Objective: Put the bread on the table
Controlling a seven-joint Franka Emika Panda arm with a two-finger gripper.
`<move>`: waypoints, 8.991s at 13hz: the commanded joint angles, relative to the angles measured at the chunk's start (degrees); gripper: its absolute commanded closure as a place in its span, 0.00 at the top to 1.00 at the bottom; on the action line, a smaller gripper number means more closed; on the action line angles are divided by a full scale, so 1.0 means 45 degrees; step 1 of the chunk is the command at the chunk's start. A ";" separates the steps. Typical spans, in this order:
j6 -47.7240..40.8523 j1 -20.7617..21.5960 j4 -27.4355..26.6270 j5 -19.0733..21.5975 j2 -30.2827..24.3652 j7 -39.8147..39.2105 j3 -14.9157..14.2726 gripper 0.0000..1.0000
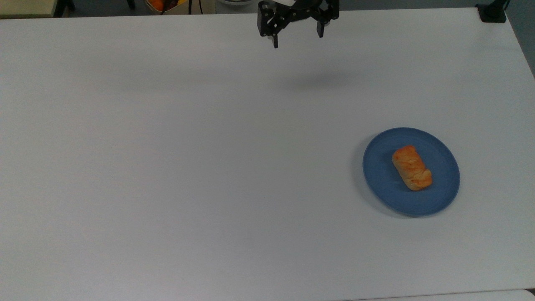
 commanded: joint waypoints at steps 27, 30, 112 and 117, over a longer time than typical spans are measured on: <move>1.0239 0.3525 0.4269 -0.5367 0.8289 0.7308 0.0377 1.00; 1.0765 0.3545 0.4387 -0.5425 0.8622 0.7656 0.0377 1.00; -0.1436 0.1689 0.1280 -0.0115 -0.0105 0.7606 0.1262 1.00; -0.2589 0.1865 0.1243 0.0100 -0.1083 0.4540 -0.0966 1.00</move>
